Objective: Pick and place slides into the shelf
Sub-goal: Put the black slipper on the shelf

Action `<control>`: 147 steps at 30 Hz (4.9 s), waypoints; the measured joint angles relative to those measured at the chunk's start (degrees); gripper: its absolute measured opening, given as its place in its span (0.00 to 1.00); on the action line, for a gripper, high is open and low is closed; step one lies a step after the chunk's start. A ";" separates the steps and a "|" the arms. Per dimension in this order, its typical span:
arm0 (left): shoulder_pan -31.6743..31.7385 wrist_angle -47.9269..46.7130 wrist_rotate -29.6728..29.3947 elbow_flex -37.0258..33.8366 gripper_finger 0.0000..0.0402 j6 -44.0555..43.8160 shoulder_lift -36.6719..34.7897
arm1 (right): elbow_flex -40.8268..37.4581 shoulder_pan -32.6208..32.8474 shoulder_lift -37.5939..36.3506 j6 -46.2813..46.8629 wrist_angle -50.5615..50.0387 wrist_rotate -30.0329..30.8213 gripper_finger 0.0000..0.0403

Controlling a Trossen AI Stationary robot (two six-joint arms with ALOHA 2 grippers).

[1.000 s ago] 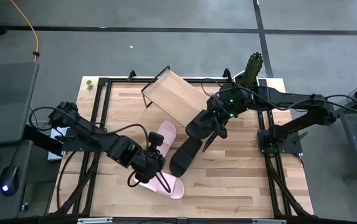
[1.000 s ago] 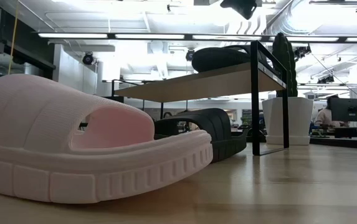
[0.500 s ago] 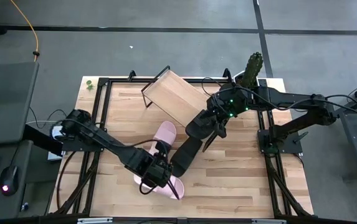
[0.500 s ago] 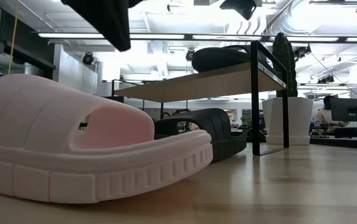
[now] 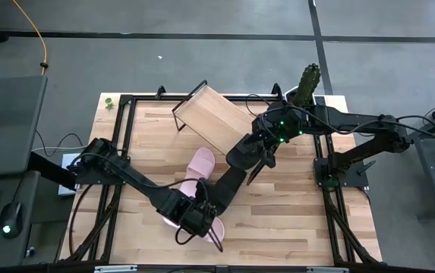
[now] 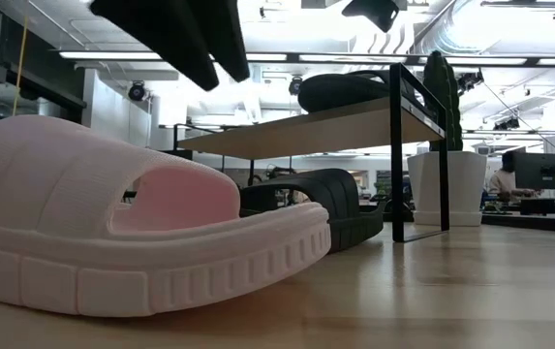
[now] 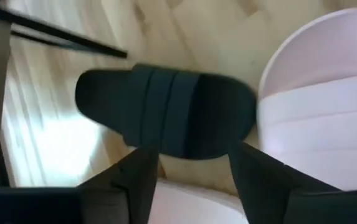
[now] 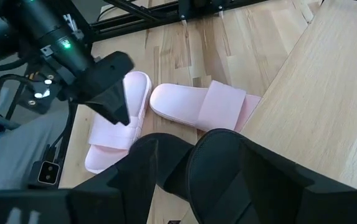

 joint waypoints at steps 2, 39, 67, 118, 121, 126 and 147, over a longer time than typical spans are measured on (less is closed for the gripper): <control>-0.83 1.46 -1.45 0.01 0.49 0.20 0.00 | 0.00 0.00 0.00 0.00 0.00 0.01 0.52; 1.51 9.51 -8.27 -0.01 0.46 1.72 9.34 | -0.04 0.04 0.13 0.04 -0.21 0.18 0.52; 2.49 15.13 -5.79 0.16 0.46 3.40 13.83 | -0.04 0.04 0.38 0.04 0.37 0.07 0.52; 6.55 15.50 -12.24 -0.04 0.46 2.33 14.40 | -0.04 2.69 4.37 -4.00 2.38 -0.14 0.52; 6.59 15.52 -12.62 -0.04 0.46 2.24 14.40 | -0.07 3.28 4.37 -4.00 2.38 -0.12 0.52; 6.58 15.71 -15.00 -0.04 0.39 1.95 14.40 | -0.05 3.93 4.37 -4.02 2.38 1.35 0.52; 6.59 15.74 -13.61 -0.02 0.03 2.06 14.40 | -0.04 4.04 4.37 -4.46 2.82 2.52 0.52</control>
